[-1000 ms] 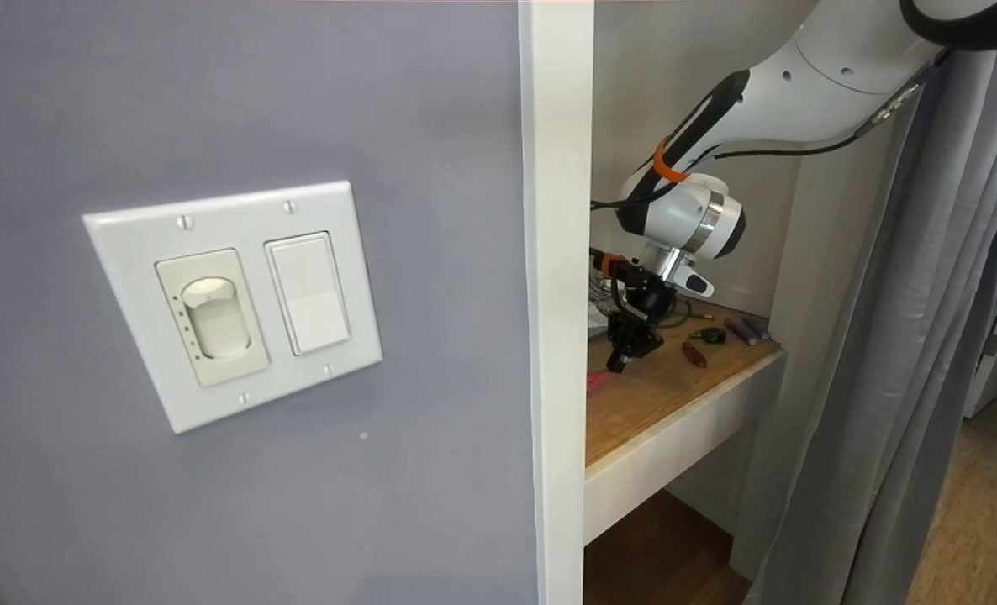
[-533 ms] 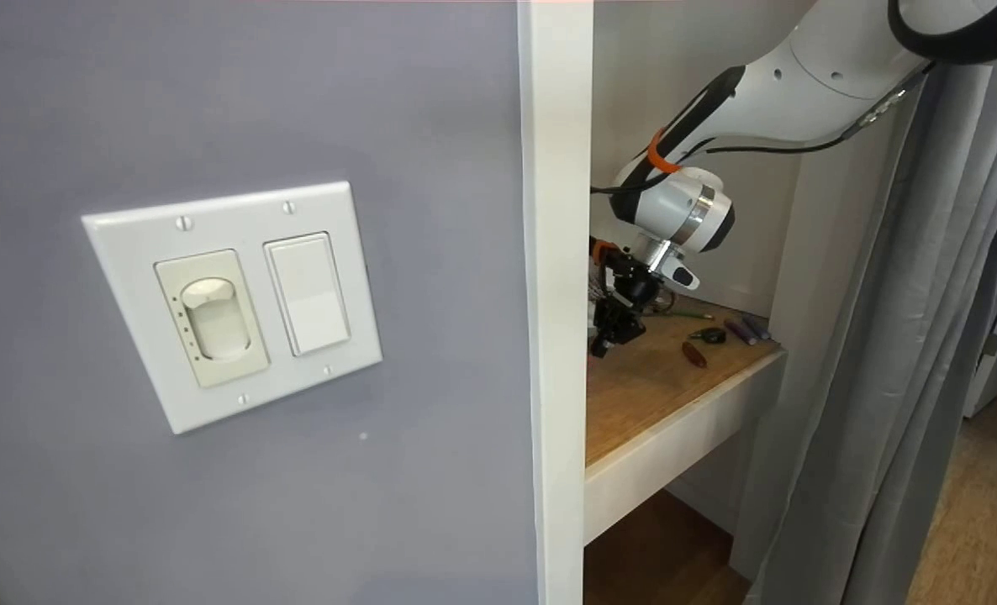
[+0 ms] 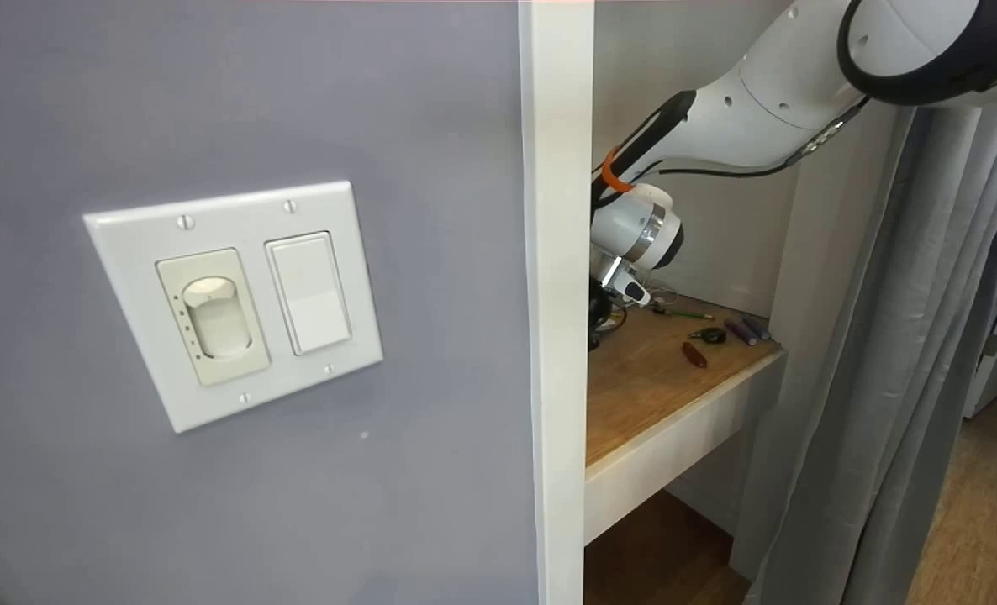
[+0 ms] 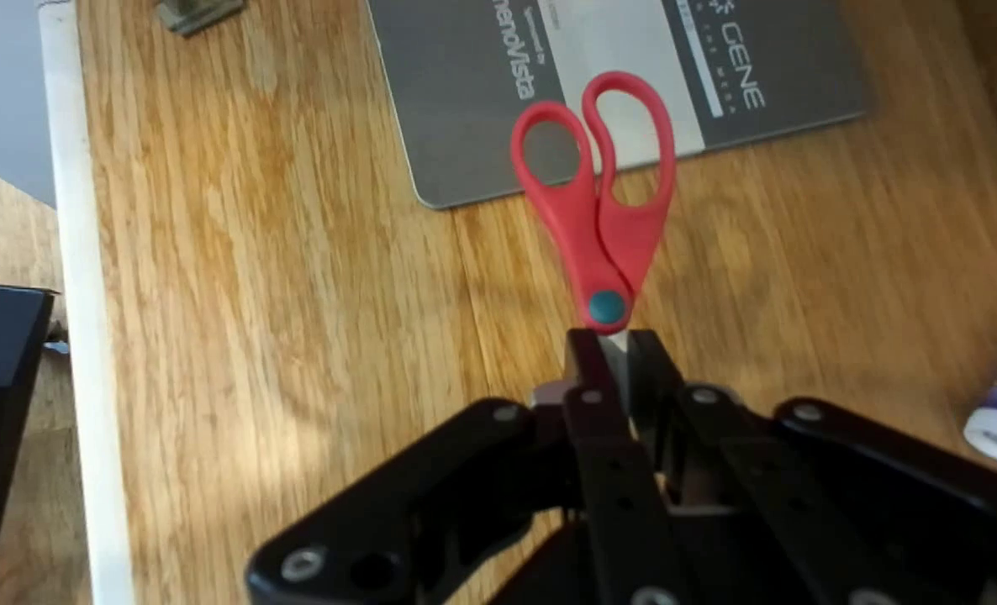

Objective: Put the scissors on the coaster

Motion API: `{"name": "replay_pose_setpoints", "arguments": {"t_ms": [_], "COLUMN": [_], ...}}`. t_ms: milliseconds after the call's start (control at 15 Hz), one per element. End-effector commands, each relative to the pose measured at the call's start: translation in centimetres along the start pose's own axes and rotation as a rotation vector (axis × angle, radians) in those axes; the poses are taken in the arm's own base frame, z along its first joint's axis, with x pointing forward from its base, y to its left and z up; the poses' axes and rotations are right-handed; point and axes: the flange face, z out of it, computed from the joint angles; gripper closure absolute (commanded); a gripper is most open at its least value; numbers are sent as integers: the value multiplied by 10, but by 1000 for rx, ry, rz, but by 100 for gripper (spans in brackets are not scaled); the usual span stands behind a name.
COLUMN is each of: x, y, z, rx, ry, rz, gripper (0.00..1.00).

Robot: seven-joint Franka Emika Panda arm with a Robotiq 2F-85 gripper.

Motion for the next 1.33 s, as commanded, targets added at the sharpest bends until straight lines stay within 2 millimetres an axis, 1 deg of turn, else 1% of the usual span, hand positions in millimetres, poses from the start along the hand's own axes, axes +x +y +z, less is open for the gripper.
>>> {"name": "replay_pose_setpoints", "arguments": {"t_ms": [0,67,267,333,400,467,533,600,867,1133,1267], "x": [-6,-9,-6,-1,-6,-17,-21,-30,-52,-55,-57], "y": [0,0,-2,-2,-4,-6,-6,-6,-1,0,0], "z": [4,6,3,2,4,8,13,18,38,56,71], "rx": [-2,-2,4,5,2,1,-15,-25,-94,-124,-132], "ry": [0,0,1,26,14,-28,-9,-45,-124,-133,-128], "rz": [-14,-22,-27,-20,-45,-83,-98,-132,-167,-107,-77], "gripper": [89,89,89,97,97,97,97,97,97,97,97]}}
